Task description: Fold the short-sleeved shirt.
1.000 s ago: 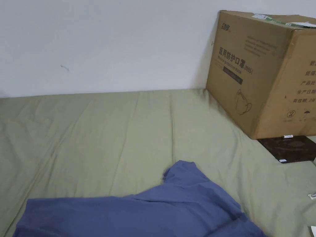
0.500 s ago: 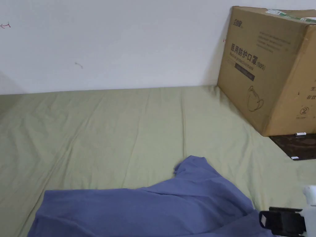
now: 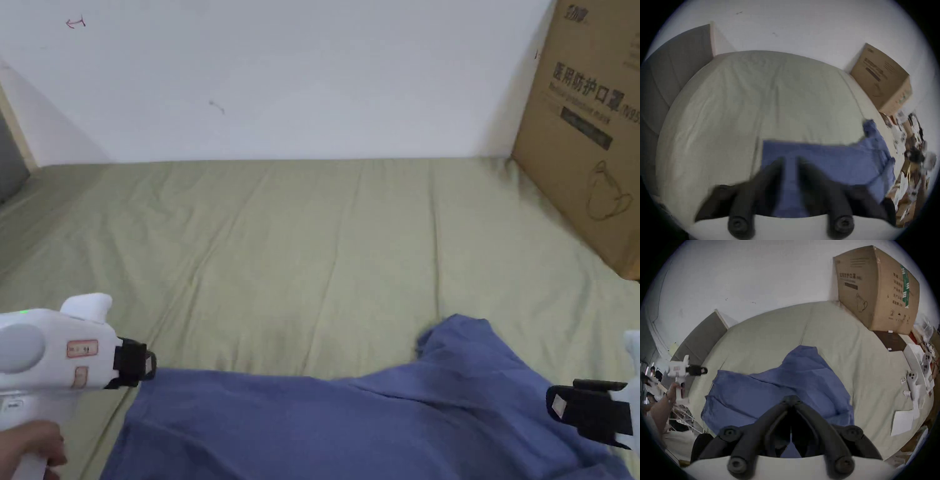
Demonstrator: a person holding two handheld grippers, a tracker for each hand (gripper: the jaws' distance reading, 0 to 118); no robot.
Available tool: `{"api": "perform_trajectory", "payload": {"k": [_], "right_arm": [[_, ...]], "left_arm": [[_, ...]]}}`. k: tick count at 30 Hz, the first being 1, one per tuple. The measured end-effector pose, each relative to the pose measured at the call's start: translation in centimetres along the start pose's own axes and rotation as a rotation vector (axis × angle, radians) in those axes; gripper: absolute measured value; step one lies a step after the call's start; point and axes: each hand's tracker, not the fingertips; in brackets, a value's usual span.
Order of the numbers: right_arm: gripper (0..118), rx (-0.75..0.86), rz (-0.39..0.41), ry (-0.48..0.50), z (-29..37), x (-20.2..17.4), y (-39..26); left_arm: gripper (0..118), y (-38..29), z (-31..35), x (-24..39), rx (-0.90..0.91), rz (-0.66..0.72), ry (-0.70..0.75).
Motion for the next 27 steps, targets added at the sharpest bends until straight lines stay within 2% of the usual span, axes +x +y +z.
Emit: {"api": "perform_trajectory", "payload": {"k": [1, 2, 6, 9, 11, 12, 13, 14, 15, 16, 17, 18, 19, 20, 21, 24, 27], "right_arm": [[0, -0.013, -0.007, -0.003, -0.5, 0.2, -0.1], [0, -0.027, -0.018, -0.008, -1.0, 0.6, -0.2], [0, -0.069, -0.066, -0.017, -3.3, 2.4, -0.4], [0, -0.093, -0.154, 0.001, -5.2, 4.2, 0.5], [0, -0.094, -0.147, -0.009, -6.8, 5.9, 1.7], [0, -0.095, -0.14, -0.021, -7.5, 6.3, 2.3], [0, -0.098, -0.133, -0.032, -8.3, 6.7, 3.1], [0, -0.101, -0.133, -0.039, -9.1, 7.1, 4.1], [0, -0.101, -0.135, -0.041, -9.4, 6.3, 5.1], [0, -0.098, -0.136, -0.043, -10.1, 6.5, 6.0], [0, -0.095, -0.14, -0.044, -11.0, 6.7, 7.0], [29, -0.096, -0.142, -0.044, -12.0, 6.9, 8.1], [70, -0.101, -0.149, -0.045, -13.0, 6.8, 9.2], [101, -0.126, -0.165, -0.064, -14.5, 6.9, 10.1], [114, -0.149, -0.187, -0.085, -15.9, 7.1, 10.9], [114, -0.168, -0.232, -0.118, -19.5, 7.6, 12.7], [110, -0.262, -0.242, -0.145, -22.5, 8.0, 13.2]], "left_arm": [[97, 0.8, -1.1, -0.7, -0.017, 0.013, 0.017], [111, 1.4, -2.4, -1.5, -0.048, 0.03, 0.006], [110, 2.1, -6.9, -2.6, -0.128, 0.028, 0.012], [109, 1.8, -10.0, -2.5, -0.237, -0.025, 0.037], [106, 1.1, -11.4, -1.8, -0.303, -0.055, 0.034], [102, 0.8, -11.5, -1.2, -0.298, -0.099, 0.072], [93, 0.6, -10.8, -0.4, -0.273, -0.161, 0.117], [80, 0.5, -10.0, 0.0, -0.231, -0.194, 0.09], [57, 0.7, -9.5, 0.1, -0.231, -0.197, 0.098], [26, 0.9, -8.8, 0.0, -0.234, -0.184, 0.091], [2, 1.1, -8.2, -0.2, -0.231, -0.145, 0.029], [2, 1.2, -7.4, -0.6, -0.211, -0.118, 0.026], [2, 1.2, -6.5, -0.7, -0.189, -0.087, 0.002], [2, 1.2, -5.7, -0.7, -0.173, -0.068, -0.025], [2, 1.1, -5.1, -0.7, -0.158, -0.058, -0.034], [2, 1.4, -3.4, -0.3, -0.133, -0.056, -0.036], [2, 1.2, -2.3, 0.3, -0.124, -0.084, -0.036]]}}
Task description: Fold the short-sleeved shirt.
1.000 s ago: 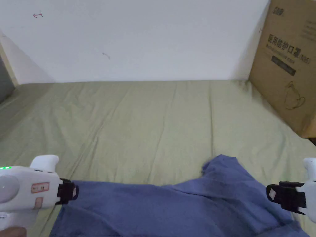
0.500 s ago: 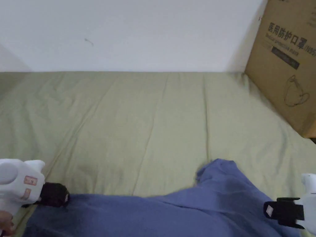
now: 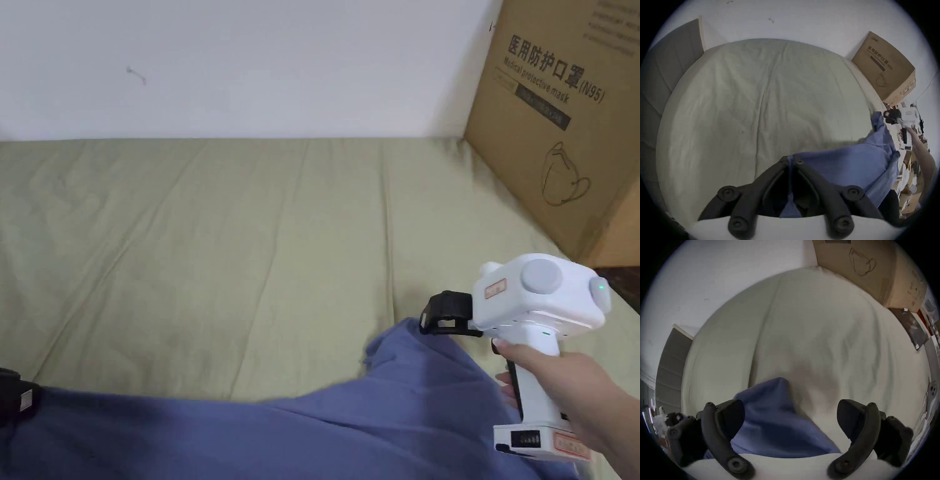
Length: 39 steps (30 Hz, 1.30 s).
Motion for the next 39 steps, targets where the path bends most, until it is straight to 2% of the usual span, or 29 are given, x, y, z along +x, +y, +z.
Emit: {"api": "perform_trajectory", "payload": {"k": [2, 3, 4, 5, 6, 7, 8, 10, 13, 15, 20, 25, 29, 33, 36, 38, 39], "right_arm": [[96, -0.059, -0.039, 0.009, -1.0, -0.3, 0.1], [90, -0.072, -0.03, 0.032, -1.0, -0.7, 0.1], [78, -0.085, 0.027, 0.002, -1.6, -0.6, 0.5], [48, -0.081, 0.108, -0.047, -1.2, -1.3, 0.3], [0, -0.067, 0.178, -0.056, -0.6, -1.8, 0.1], [0, -0.067, 0.221, -0.058, 0.0, -2.1, 0.1], [0, -0.069, 0.223, -0.034, 0.5, -2.3, -0.1], [0, 0.017, 0.153, 0.041, 2.7, -1.8, -0.7], [0, 0.138, 0.09, 0.045, 7.8, 0.1, -0.5], [0, 0.149, 0.05, 0.096, 10.2, 1.4, -1.1], [0, 0.245, 0.04, 0.121, 18.6, 4.1, -5.4], [0, 0.282, -0.001, 0.164, 23.5, 7.2, -11.9], [0, 0.271, -0.016, 0.171, 25.5, 9.2, -19.1], [0, 0.183, -0.012, 0.137, 24.4, 11.3, -25.9], [0, 0.099, -0.059, 0.127, 22.4, 12.6, -28.9], [0, 0.1, -0.082, 0.124, 21.1, 13.5, -29.9], [8, 0.098, -0.096, 0.125, 20.7, 13.7, -30.0]], "left_arm": [[2, -0.2, 0.3, 0.0, -0.005, -0.007, 0.004], [2, -0.2, 0.4, 0.0, -0.009, -0.008, 0.004], [2, -0.3, 0.5, 0.0, -0.013, -0.01, 0.006], [2, -0.4, 0.6, 0.0, -0.015, -0.011, 0.008], [2, -0.4, 0.6, -0.1, -0.018, -0.01, 0.008], [2, -0.5, 0.7, 0.0, -0.019, -0.008, 0.008], [2, -0.6, 0.8, 0.1, -0.016, -0.01, 0.015], [2, -0.6, 1.2, 0.3, -0.005, -0.005, 0.017], [2, -0.9, 2.3, 0.6, 0.034, 0.007, 0.019], [2, -1.3, 3.2, 1.1, 0.073, -0.029, 0.065], [2, -3.2, 6.5, 1.3, 0.131, 0.05, -0.012], [2, -6.5, 9.9, 2.3, 0.151, 0.02, -0.031], [2, -10.7, 11.4, 2.7, 0.127, 0.031, -0.059], [2, -15.4, 11.0, 2.5, 0.055, 0.042, -0.071], [2, -18.1, 9.9, 2.0, -0.004, 0.077, -0.073], [2, -19.7, 9.2, 2.1, -0.033, 0.077, -0.067], [5, -20.2, 8.7, 1.9, -0.049, 0.076, -0.069]]}}
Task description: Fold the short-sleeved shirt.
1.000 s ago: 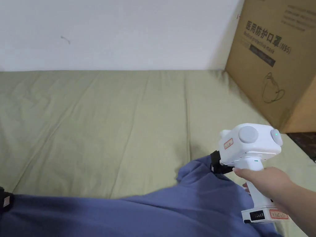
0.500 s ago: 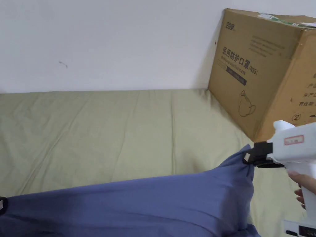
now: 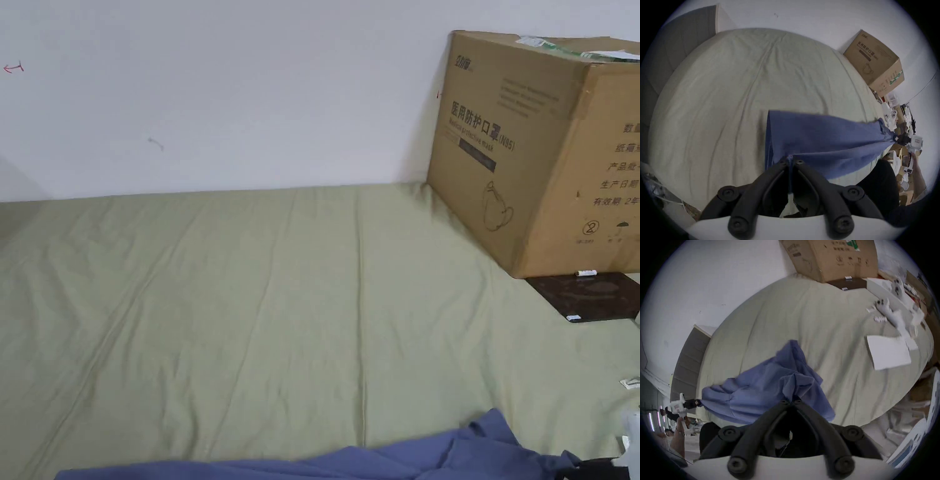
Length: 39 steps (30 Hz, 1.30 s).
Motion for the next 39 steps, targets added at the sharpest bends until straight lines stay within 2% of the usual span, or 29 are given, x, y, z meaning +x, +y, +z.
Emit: {"api": "perform_trajectory", "payload": {"k": [1, 2, 3, 4, 5, 6, 10, 14, 17, 18, 19, 20, 21, 23, 25, 28, 33, 34, 35, 36, 37, 38, 39], "right_arm": [[34, -0.012, -0.015, -0.012, -0.3, 0.0, 0.0], [34, -0.03, -0.036, -0.03, -0.7, 0.2, 0.1], [44, -0.045, -0.049, -0.067, -0.7, 0.1, 0.1], [68, -0.037, -0.046, -0.099, -0.6, 0.0, 0.0], [94, -0.032, -0.039, -0.106, -0.7, 0.4, 0.3], [103, -0.006, -0.029, -0.11, -0.1, 0.1, 0.4], [103, 0.06, 0.084, -0.156, 2.3, -2.6, 1.0], [103, 0.177, 0.233, -0.168, 4.1, -7.9, 1.3], [98, 0.237, 0.338, -0.132, 4.1, -12.3, 1.1], [82, 0.236, 0.372, -0.103, 3.9, -13.4, 1.0], [57, 0.231, 0.388, -0.062, 3.6, -14.3, 1.0], [20, 0.23, 0.388, -0.024, 3.3, -15.0, 1.0], [0, 0.239, 0.377, 0.001, 2.9, -15.8, 0.6], [0, 0.284, 0.326, 0.026, 2.1, -16.4, 0.0], [0, 0.236, 0.326, 0.084, 1.1, -16.9, 0.1], [0, 0.247, 0.35, 0.061, 1.0, -17.4, -0.4], [0, 0.239, 0.419, 0.034, 1.8, -17.5, 0.0], [0, 0.226, 0.429, 0.028, 1.7, -17.3, -0.1], [0, 0.216, 0.435, 0.02, 1.5, -17.2, -0.2], [0, 0.206, 0.436, 0.012, 1.3, -17.0, -0.3], [0, 0.2, 0.434, 0.01, 1.3, -17.0, -0.2], [0, 0.196, 0.429, 0.008, 1.1, -16.8, -0.4], [0, 0.197, 0.414, 0.013, 1.0, -16.6, -0.6]], "left_arm": [[14, -0.4, -0.3, 0.0, -0.014, -0.002, 0.001], [14, -0.8, -0.4, 0.1, -0.027, -0.004, -0.002], [20, -1.2, -0.3, 0.2, -0.02, -0.004, -0.002], [35, -1.4, -0.1, 0.2, -0.012, -0.001, 0.003], [65, -1.5, 0.2, 0.2, -0.005, 0.013, 0.003], [96, -1.6, 0.6, 0.1, 0.003, 0.03, -0.002], [98, -1.1, 3.2, 0.6, 0.114, 0.101, -0.049], [98, -0.3, 5.8, 3.4, 0.257, 0.063, -0.026], [93, 0.2, 6.6, 6.4, 0.339, 0.032, 0.076], [77, 0.3, 6.7, 7.2, 0.359, 0.022, 0.088], [56, 0.5, 6.7, 8.0, 0.37, 0.012, 0.087], [28, 0.5, 6.5, 8.7, 0.37, 0.0, 0.069], [0, 0.6, 6.2, 9.2, 0.37, -0.009, 0.055], [0, 0.3, 5.5, 10.3, 0.372, -0.037, 0.034], [0, 0.1, 4.9, 11.0, 0.36, -0.071, -0.012], [0, 0.3, 4.4, 10.6, 0.329, -0.084, -0.013], [0, 1.5, 3.7, 2.0, 0.303, 0.117, -0.174], [3, 1.6, 3.5, 0.2, 0.284, 0.153, -0.217], [17, 1.7, 3.1, -1.8, 0.247, 0.206, -0.257], [56, 1.8, 2.8, -3.6, 0.212, 0.268, -0.285], [86, 1.6, 2.3, -5.0, 0.182, 0.316, -0.308], [105, 1.3, 1.8, -6.5, 0.158, 0.357, -0.335], [115, 0.9, 1.3, -7.8, 0.148, 0.384, -0.362]]}}
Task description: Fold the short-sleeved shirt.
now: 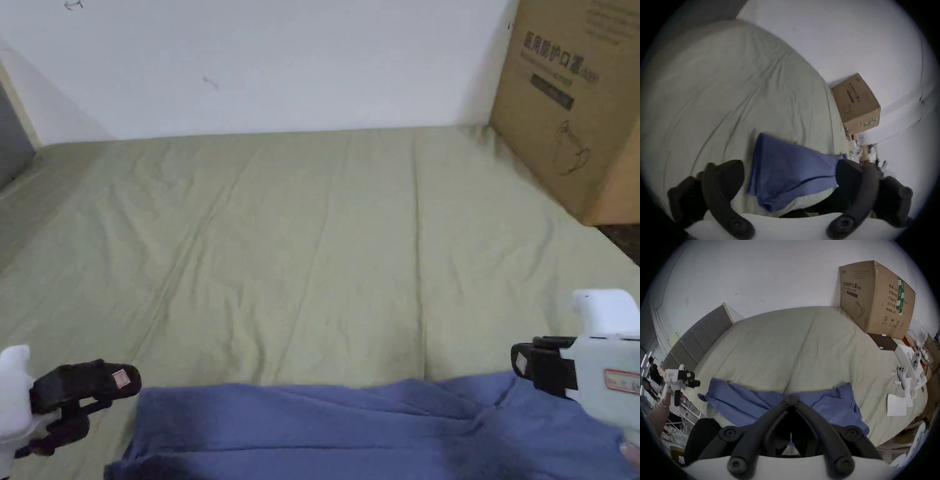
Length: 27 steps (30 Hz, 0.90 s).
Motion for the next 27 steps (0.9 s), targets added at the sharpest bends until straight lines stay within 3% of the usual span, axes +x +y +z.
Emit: {"api": "perform_trajectory", "payload": {"k": [3, 7, 9, 10, 13, 14, 15, 17, 19, 20, 21, 24, 27], "right_arm": [[0, -0.016, -0.08, 0.045, -0.1, -0.1, -0.4], [0, -0.043, -0.087, 0.037, -0.6, -0.4, -0.3], [0, -0.06, -0.069, 0.016, -1.0, -0.6, -0.2], [0, -0.065, -0.063, 0.011, -1.1, -0.6, -0.1], [0, -0.076, -0.06, 0.009, -1.4, -0.7, -0.1], [0, -0.082, -0.064, 0.015, -1.5, -0.7, 0.0], [0, -0.089, -0.067, 0.019, -1.7, -0.7, 0.0], [0, -0.096, -0.072, 0.024, -2.0, -0.8, 0.1], [0, -0.096, -0.074, 0.027, -2.2, -0.6, 0.1], [0, -0.095, -0.075, 0.029, -2.3, -0.6, 0.1], [0, -0.097, -0.077, 0.031, -2.4, -0.7, 0.1], [0, -0.09, -0.087, 0.047, -2.4, -0.7, 0.2], [0, -0.076, -0.081, 0.062, -1.9, -0.8, 0.3]], "left_arm": [[115, 0.0, -0.7, -3.2, -0.016, 0.097, -0.085], [115, -1.1, -4.6, -7.3, -0.098, 0.253, -0.228], [115, -2.7, -7.6, -8.5, -0.214, 0.491, -0.471], [115, -3.0, -8.3, -8.2, -0.205, 0.506, -0.542], [114, -2.9, -10.3, -6.8, -0.171, 0.38, -0.625], [109, -3.0, -11.0, -6.6, -0.18, 0.37, -0.588], [85, -2.7, -11.3, -6.4, -0.194, 0.341, -0.579], [2, -2.6, -11.7, -6.5, -0.198, 0.293, -0.463], [2, -2.9, -13.0, -6.4, -0.233, 0.183, -0.112], [2, -3.3, -11.9, -5.9, -0.202, 0.207, -0.292], [1, -2.9, -11.9, -5.3, -0.152, 0.18, -0.283], [1, -2.7, -10.7, -2.1, -0.151, 0.082, -0.103], [1, -2.0, -6.3, 2.4, -0.092, -0.139, 0.069]]}}
